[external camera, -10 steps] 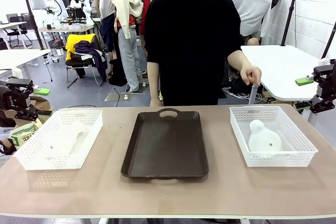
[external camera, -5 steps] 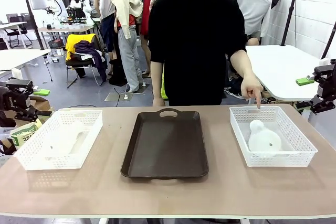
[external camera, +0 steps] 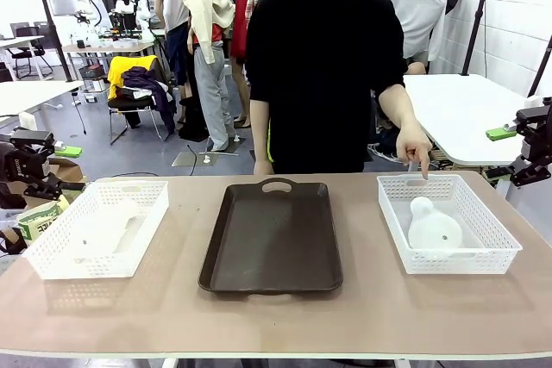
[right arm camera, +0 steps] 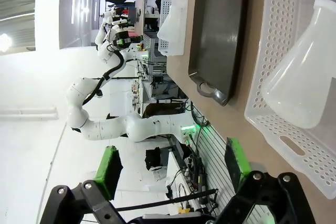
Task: Prepare the laboratory tools.
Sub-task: Pick up the Big flask that the person points to.
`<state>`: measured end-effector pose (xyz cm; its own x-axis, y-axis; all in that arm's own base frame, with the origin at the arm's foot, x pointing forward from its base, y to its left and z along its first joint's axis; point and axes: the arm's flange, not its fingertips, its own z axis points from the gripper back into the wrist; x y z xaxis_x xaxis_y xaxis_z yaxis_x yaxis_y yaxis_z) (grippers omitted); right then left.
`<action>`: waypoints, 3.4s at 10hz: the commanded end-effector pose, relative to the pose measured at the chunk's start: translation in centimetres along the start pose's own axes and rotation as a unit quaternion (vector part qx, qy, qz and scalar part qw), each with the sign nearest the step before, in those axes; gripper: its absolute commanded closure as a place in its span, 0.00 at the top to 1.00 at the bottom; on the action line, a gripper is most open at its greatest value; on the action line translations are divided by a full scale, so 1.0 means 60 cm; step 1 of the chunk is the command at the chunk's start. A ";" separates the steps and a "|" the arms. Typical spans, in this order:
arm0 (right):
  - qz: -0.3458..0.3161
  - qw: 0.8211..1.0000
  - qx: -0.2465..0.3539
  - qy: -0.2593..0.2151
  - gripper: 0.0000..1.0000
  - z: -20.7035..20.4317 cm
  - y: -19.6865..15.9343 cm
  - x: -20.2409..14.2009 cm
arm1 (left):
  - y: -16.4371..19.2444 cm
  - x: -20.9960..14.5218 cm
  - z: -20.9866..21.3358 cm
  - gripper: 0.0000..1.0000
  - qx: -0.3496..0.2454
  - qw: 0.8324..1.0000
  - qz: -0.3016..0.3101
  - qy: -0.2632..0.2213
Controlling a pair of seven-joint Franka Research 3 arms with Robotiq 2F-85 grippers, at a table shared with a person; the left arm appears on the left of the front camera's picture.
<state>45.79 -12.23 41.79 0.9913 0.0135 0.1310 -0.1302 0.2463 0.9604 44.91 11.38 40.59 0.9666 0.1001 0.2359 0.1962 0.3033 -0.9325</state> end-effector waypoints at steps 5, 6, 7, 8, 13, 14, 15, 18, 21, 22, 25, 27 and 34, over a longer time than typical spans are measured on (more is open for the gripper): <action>0.000 1.000 0.000 0.000 1.00 0.000 0.000 0.000 | -0.001 -0.001 0.003 1.00 0.000 1.000 -0.001 -0.002; -0.003 0.999 -0.025 -0.024 1.00 -0.001 0.012 -0.004 | -0.001 -0.001 0.003 1.00 0.000 1.000 -0.001 -0.002; -0.025 0.994 -0.093 -0.057 1.00 0.001 0.037 -0.003 | -0.001 -0.001 0.003 1.00 0.000 1.000 -0.001 -0.002; -0.036 0.989 -0.131 -0.066 1.00 0.002 0.059 0.003 | -0.001 -0.001 0.003 1.00 0.000 1.000 -0.001 -0.002; -0.115 0.915 -0.362 -0.137 1.00 -0.057 0.154 0.098 | -0.001 -0.001 0.003 1.00 0.000 1.000 -0.001 -0.002; -0.115 0.914 -0.378 -0.094 1.00 -0.085 0.158 0.123 | -0.001 -0.001 0.003 1.00 0.000 1.000 -0.001 -0.002; -0.122 0.900 -0.410 -0.087 1.00 -0.112 0.155 0.145 | -0.001 -0.001 0.003 1.00 0.000 1.000 -0.001 -0.002; -0.127 0.854 -0.502 -0.050 1.00 -0.191 0.131 0.191 | -0.001 -0.001 0.003 1.00 0.000 1.000 -0.001 -0.002; -0.134 0.830 -0.541 -0.018 1.00 -0.250 0.079 0.210 | -0.001 -0.001 0.003 1.00 0.000 1.000 -0.001 -0.002; -0.133 0.829 -0.542 -0.024 1.00 -0.257 0.059 0.216 | -0.001 -0.001 0.003 1.00 0.000 1.000 -0.001 -0.002; -0.127 0.836 -0.533 -0.019 1.00 -0.257 0.049 0.205 | -0.001 -0.001 0.003 1.00 0.000 1.000 -0.001 -0.002; -0.127 0.836 -0.533 -0.019 1.00 -0.257 0.049 0.205 | -0.001 -0.001 0.003 1.00 0.000 1.000 -0.001 -0.002; -0.151 0.731 -0.656 -0.111 1.00 -0.336 -0.010 0.192 | -0.001 -0.001 0.003 1.00 0.000 1.000 -0.001 -0.002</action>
<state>57.43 6.32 38.54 0.9391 -0.3234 0.1158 0.3303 0.9428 -0.0454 44.91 11.39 40.55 0.9668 0.1003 0.2350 0.1952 0.3034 -0.9327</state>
